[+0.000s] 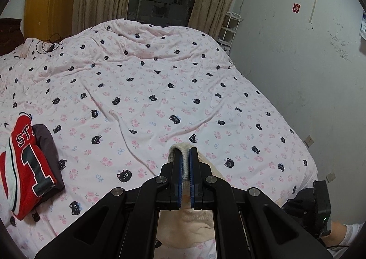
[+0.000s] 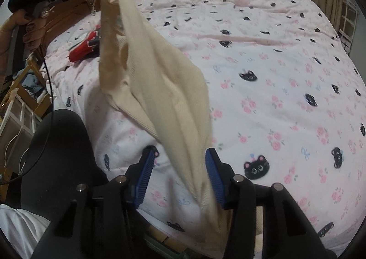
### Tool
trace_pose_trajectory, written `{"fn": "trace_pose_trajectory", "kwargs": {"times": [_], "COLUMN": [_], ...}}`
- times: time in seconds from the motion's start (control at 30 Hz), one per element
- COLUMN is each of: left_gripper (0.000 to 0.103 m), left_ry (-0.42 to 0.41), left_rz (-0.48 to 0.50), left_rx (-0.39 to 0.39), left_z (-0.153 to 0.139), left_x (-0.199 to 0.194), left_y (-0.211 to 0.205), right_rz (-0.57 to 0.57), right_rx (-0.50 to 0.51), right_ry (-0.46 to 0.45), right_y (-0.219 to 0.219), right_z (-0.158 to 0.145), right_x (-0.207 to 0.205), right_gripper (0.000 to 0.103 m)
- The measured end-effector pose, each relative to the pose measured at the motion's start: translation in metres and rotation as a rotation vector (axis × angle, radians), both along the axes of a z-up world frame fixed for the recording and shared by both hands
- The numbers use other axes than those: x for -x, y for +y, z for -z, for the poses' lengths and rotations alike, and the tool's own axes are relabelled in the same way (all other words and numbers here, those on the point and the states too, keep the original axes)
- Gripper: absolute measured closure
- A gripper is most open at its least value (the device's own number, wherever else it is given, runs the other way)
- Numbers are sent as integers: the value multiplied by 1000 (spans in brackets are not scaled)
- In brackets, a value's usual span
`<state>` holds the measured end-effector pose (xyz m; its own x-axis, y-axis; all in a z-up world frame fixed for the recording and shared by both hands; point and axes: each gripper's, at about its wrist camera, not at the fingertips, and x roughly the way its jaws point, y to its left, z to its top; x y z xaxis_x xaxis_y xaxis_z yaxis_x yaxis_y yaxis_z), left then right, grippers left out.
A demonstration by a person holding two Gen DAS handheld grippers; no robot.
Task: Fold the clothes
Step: 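Grasp the sweater hem with the right gripper while the left gripper holds another hem point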
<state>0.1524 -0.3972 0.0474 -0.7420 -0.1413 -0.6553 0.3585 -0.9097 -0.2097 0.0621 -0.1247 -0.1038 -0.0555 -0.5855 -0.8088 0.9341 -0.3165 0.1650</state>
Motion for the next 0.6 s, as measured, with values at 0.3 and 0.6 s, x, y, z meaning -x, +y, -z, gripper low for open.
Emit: {"fn": "trace_pose_trajectory", "kwargs": {"times": [0.3,0.6], "left_gripper": [99,99], "left_ry": [8,43], "left_rz": [-9,-15], "left_rx": [3,-13], "left_z": [-5,-12], "left_x": [-8,-3], "left_y": [2,-3], "right_rz": [2,53], "right_rx": [-47,41], "right_ry": [-115,-120], "right_y": [-5,28], "right_z": [18,-34], "right_x": [9,41], "right_gripper": [98,99]}}
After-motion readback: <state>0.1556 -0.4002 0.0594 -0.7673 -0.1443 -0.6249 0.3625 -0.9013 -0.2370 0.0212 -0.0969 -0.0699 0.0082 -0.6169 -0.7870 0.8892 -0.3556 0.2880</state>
